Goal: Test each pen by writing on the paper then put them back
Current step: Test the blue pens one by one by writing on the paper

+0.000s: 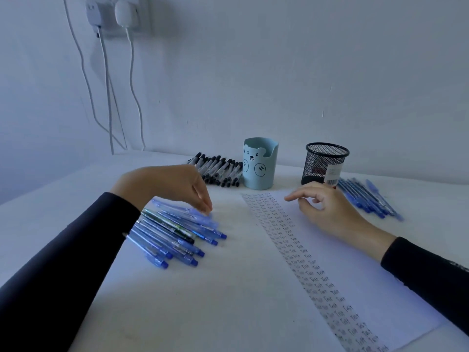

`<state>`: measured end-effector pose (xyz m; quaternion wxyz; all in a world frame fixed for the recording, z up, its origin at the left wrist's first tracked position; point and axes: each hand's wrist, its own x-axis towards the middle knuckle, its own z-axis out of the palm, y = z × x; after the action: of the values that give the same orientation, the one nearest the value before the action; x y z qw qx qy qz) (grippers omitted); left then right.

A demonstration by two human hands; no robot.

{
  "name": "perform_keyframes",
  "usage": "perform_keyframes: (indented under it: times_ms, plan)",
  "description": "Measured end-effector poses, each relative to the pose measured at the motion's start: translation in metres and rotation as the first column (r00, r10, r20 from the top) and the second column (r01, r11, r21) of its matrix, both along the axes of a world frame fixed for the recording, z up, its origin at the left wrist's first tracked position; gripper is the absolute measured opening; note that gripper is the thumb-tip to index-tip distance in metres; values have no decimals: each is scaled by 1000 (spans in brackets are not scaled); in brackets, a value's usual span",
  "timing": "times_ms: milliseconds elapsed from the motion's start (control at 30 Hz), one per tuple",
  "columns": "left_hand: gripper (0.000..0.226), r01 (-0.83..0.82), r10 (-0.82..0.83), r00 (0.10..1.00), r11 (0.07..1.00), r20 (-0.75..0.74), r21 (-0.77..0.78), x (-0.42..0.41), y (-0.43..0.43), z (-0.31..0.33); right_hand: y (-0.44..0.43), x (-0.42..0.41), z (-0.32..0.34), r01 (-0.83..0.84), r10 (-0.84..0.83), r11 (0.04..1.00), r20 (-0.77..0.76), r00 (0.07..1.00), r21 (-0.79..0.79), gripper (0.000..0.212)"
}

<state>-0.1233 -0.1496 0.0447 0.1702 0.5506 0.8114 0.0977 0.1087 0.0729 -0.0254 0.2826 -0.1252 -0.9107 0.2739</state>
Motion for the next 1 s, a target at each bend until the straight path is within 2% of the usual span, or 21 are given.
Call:
perform_keyframes:
  times_ms: [100,167,233,300,333,433,567,667,700,800,867,933,967,1000]
  plan:
    - [11,8,-9,1000,1000,-26,-28,1,0,-2,0,2,1,-4,3,1000,-9,1000,-22,32]
    - [10,11,-8,997,1000,-79,28,2,5,-5,0,2,2,-1,0,999,-15,1000,-39,34]
    - [9,18,-4,998,975,-62,222,8,13,-8,0,1,4,9,-10,999,-20,1000,-52,34]
    - [11,33,-52,998,897,29,441,23,24,-13,0,2,5,19,-20,998,-18,1000,-57,32]
    - [12,61,-104,993,866,59,496,33,30,-18,1,2,6,24,-25,998,-14,1000,-59,31]
    - [16,185,-230,973,845,28,502,56,46,-36,1,3,7,42,-41,998,15,999,-45,29]
    - [21,145,-170,985,826,-5,545,45,48,-39,-10,0,10,22,-25,999,106,994,22,20]
    - [17,59,-99,995,801,35,596,31,43,-35,-27,-4,7,-38,-3,985,233,972,169,53]
    - [17,45,-79,996,796,30,604,28,43,-36,-33,-5,6,-47,-10,974,247,969,223,58]
    - [15,46,-60,998,806,3,590,25,43,-40,-42,-10,2,-65,17,962,180,983,264,39]
    - [15,50,-50,999,835,-14,548,22,43,-43,-38,-10,6,-76,56,988,144,988,135,26]
    - [19,43,-36,999,860,-23,509,20,43,-45,-33,-5,21,-75,90,986,96,991,-152,19]
    - [23,37,-25,999,877,-31,480,20,43,-45,-30,-2,31,-92,108,935,30,994,-342,16]
    - [27,42,-21,998,893,-53,448,20,43,-46,-25,1,41,-131,119,844,-56,991,-520,10]
